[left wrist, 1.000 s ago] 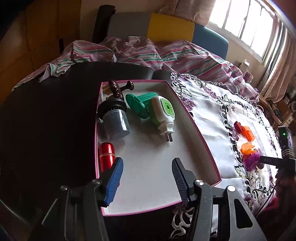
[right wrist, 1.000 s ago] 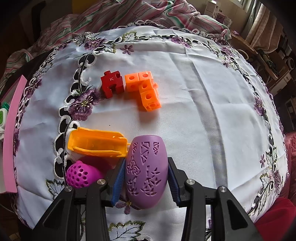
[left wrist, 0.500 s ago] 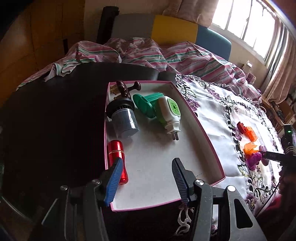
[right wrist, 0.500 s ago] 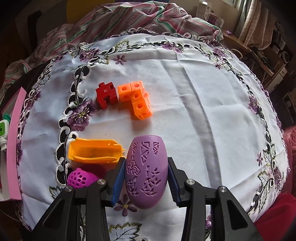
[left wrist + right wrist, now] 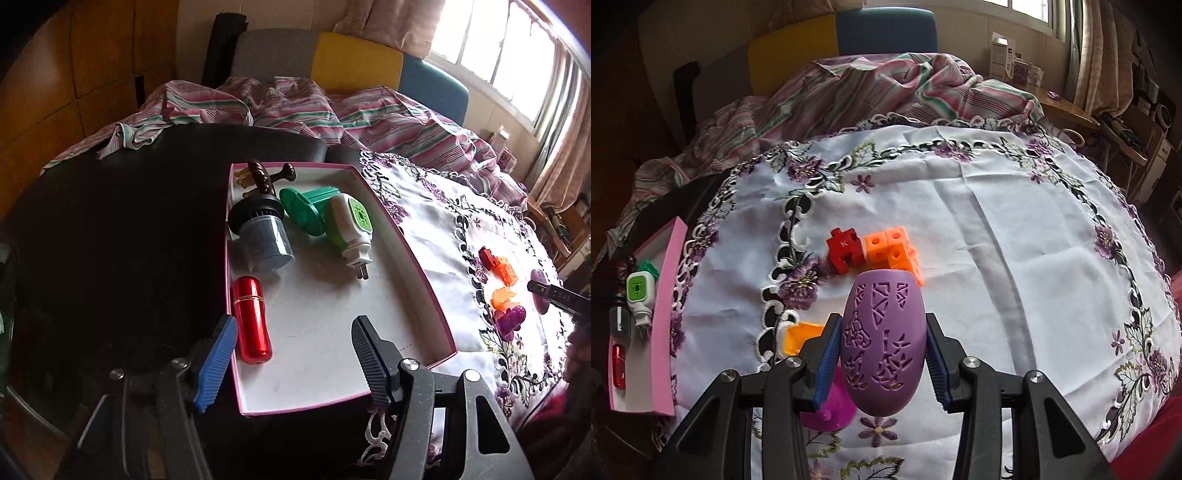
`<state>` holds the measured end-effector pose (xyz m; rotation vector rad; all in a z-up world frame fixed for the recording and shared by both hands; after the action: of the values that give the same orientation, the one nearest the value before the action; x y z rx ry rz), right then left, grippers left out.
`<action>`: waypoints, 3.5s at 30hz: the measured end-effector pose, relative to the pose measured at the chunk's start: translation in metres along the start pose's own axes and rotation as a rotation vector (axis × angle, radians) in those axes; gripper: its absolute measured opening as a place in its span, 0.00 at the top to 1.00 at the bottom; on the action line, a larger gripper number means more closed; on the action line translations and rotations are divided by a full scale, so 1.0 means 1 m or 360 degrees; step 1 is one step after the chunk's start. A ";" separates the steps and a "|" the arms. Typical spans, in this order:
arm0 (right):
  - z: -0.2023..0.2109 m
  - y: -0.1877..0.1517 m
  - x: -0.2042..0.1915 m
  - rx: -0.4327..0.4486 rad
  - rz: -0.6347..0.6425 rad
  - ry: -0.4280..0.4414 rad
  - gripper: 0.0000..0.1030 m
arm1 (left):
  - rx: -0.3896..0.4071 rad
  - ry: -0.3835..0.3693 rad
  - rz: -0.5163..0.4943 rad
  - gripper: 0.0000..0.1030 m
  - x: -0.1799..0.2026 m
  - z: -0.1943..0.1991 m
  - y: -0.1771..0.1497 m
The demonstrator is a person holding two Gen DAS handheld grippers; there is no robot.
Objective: Organize rigid objects
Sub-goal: 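Hold the purple egg sponge in the right tool above the tablecloth, then carry the purple egg sponge into the tray and open the right tool, then move both tools back toward the remaining toys on the tablecloth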
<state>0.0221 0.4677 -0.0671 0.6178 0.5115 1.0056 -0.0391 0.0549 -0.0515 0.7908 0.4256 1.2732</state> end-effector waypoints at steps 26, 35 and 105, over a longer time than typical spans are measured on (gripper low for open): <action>-0.029 -0.045 -0.311 -0.0349 0.0596 0.0837 0.58 | 0.0028 0.0158 0.0246 0.37 -0.079 0.013 -0.010; -0.079 -0.039 -0.335 -0.0347 0.0580 0.0708 0.60 | 0.0008 0.0149 0.0283 0.37 -0.089 0.011 -0.014; 0.006 0.012 0.077 0.0139 -0.0747 -0.0075 0.57 | 0.0034 -0.0178 -0.0272 0.25 0.067 0.012 0.005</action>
<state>0.0530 0.5398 -0.0630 0.5628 0.6258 0.5261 -0.0165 0.1158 -0.0306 0.8216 0.4078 1.0618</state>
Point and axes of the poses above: each gripper's, at about its wrist camera, not at the fingertips, and z roughly against the way its jaws point, x to its right, y to its top, the point moved 1 cm from there along -z, roughly the way its jaws point, and after that the axes turned 9 degrees about x, right-handed, at the moved point
